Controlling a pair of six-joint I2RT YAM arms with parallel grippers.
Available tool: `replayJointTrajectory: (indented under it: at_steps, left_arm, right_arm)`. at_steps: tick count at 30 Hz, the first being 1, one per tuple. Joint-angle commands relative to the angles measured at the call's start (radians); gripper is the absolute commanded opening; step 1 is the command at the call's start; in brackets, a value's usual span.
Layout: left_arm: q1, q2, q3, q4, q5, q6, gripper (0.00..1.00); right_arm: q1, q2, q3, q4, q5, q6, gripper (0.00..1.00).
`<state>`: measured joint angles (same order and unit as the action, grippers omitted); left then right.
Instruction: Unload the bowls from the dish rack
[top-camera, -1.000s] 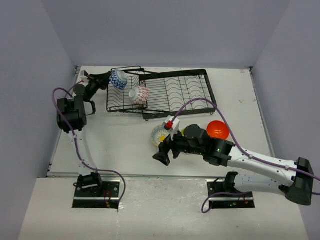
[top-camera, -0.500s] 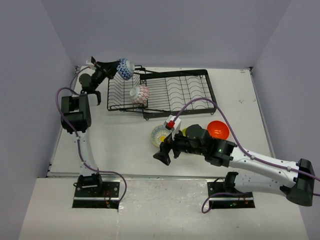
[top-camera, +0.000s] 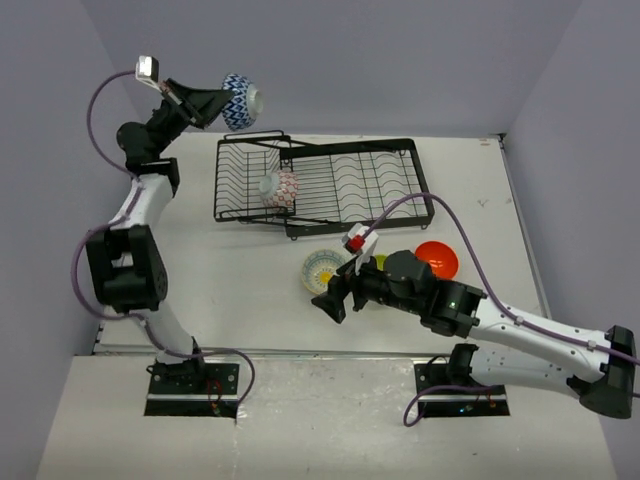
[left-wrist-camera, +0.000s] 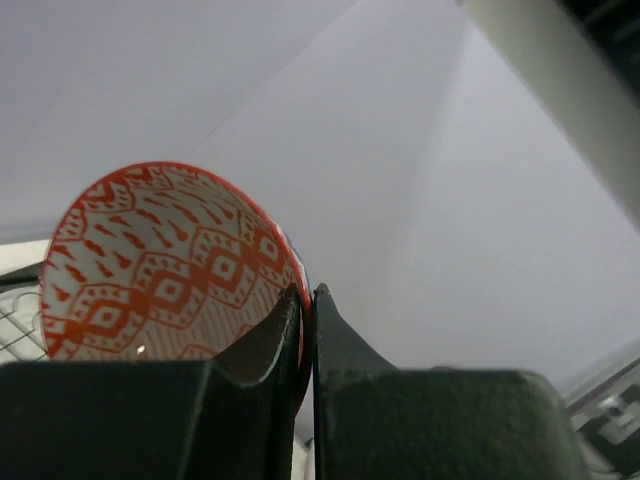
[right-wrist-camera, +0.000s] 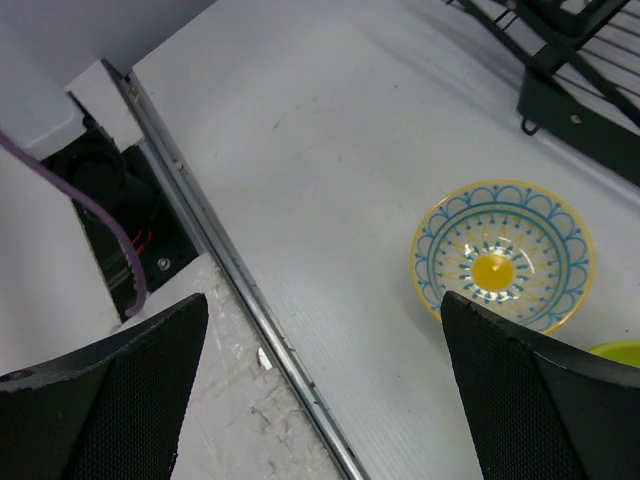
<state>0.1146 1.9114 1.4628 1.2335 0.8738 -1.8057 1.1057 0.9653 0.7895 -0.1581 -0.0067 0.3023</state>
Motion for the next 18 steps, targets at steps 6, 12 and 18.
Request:
replayJointTrajectory:
  at_steps: [6,12,18]
  left_arm:
    - [-0.162,-0.803,-0.174,-1.313,-0.307,1.272,0.0]
    - [-0.253,-1.077,-0.395,-1.636,-0.582,1.331,0.0]
    - [-0.312,-1.169,-0.44,-1.908,-0.743,1.414,0.0]
  right_arm:
    - [0.002,-0.227,-0.027,-0.017,0.283,0.078,0.99]
    - [0.002,-0.301,0.008,-0.118,0.346,0.087,0.99]
    - [0.002,-0.315,0.025,-0.195,0.384,0.104,0.99]
